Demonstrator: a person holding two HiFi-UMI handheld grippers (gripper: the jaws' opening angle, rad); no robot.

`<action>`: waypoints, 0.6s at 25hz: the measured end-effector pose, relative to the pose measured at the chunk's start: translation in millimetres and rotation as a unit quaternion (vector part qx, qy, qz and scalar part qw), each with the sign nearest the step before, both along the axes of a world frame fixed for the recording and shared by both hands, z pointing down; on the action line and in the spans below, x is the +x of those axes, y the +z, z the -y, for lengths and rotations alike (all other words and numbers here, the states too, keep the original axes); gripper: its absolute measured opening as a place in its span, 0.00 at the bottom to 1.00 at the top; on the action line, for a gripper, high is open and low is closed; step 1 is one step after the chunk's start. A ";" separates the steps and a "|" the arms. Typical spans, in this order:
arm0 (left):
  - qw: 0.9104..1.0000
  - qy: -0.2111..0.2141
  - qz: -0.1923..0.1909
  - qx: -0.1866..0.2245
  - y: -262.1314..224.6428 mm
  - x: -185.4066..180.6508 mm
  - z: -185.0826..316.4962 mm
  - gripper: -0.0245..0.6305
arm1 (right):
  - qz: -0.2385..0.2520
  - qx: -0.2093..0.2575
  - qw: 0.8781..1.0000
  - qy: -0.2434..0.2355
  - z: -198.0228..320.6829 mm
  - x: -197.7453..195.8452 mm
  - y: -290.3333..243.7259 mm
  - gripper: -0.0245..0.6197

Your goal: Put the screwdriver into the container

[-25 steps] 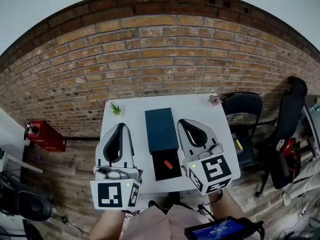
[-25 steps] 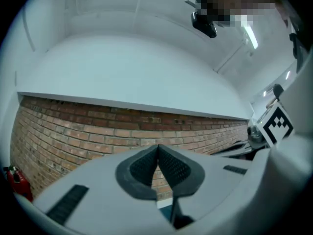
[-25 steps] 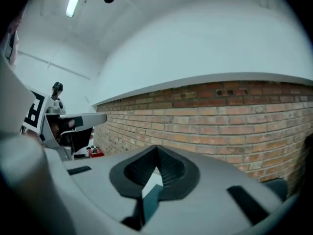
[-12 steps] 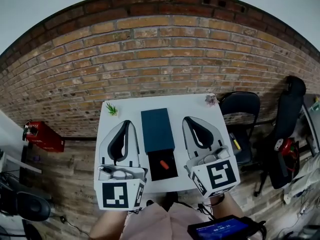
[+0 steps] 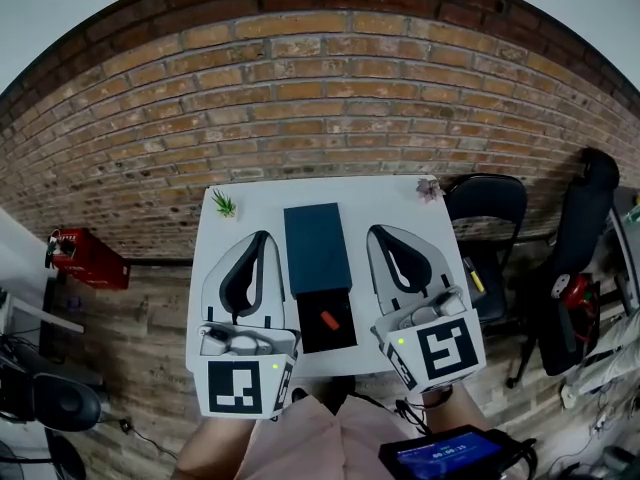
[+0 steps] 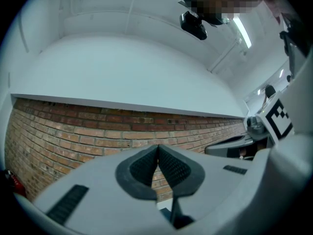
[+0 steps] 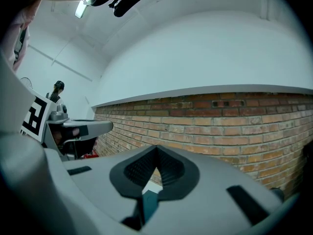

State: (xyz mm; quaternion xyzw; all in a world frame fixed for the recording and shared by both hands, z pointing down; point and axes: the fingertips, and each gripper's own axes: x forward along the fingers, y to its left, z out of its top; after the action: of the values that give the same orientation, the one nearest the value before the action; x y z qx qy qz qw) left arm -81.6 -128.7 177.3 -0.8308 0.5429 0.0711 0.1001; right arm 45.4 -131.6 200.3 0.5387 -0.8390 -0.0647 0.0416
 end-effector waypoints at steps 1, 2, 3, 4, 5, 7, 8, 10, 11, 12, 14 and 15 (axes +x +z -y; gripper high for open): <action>1.000 -0.001 0.000 0.000 0.5 -0.4 0.5 0.06 | 0.001 -0.001 1.000 -0.001 1.0 -0.3 0.4 0.04; 1.000 -0.002 0.000 -0.001 1.1 -0.9 0.9 0.06 | 0.001 -0.002 1.000 -0.001 1.8 -0.7 1.1 0.04; 1.000 -0.002 0.000 -0.001 1.8 -1.2 1.3 0.06 | 0.001 -0.003 1.000 -0.002 2.6 -1.1 2.1 0.04; 1.000 -0.003 0.001 -0.001 2.4 -1.5 1.8 0.06 | 0.001 -0.004 1.000 -0.003 3.3 -1.4 3.0 0.04; 1.000 -0.003 0.001 -0.001 2.9 -1.6 2.2 0.06 | 0.001 -0.005 1.000 -0.004 4.0 -1.8 3.7 0.04; 1.000 -0.004 0.000 -0.002 3.6 -2.3 3.2 0.06 | 0.001 -0.006 1.000 -0.006 5.2 -3.0 4.5 0.04; 1.000 -0.004 0.000 -0.002 3.8 -2.9 3.5 0.06 | 0.001 -0.007 1.000 -0.006 5.5 -3.7 4.7 0.04; 1.000 -0.004 0.000 -0.002 4.2 -4.2 3.6 0.06 | 0.001 -0.007 1.000 -0.007 5.8 -5.3 4.8 0.04; 1.000 -0.004 0.000 -0.002 4.5 -4.7 3.5 0.06 | 0.002 -0.006 1.000 -0.007 5.8 -5.9 4.9 0.04; 1.000 -0.004 0.000 -0.002 4.7 -5.1 3.5 0.06 | 0.002 -0.007 1.000 -0.007 5.8 -6.4 5.1 0.04; 1.000 -0.004 -0.001 -0.003 5.4 -5.3 3.5 0.06 | 0.001 -0.008 1.000 -0.007 5.8 -6.9 5.8 0.04; 1.000 -0.004 -0.001 -0.003 5.8 -5.0 3.5 0.06 | 0.001 -0.008 1.000 -0.007 5.8 -6.9 6.2 0.04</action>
State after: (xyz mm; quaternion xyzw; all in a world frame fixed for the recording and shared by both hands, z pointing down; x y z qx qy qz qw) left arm -86.6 -132.1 183.1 -0.8289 0.5464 0.0700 0.0972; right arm 38.5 -137.4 206.5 0.5325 -0.8433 -0.0574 0.0446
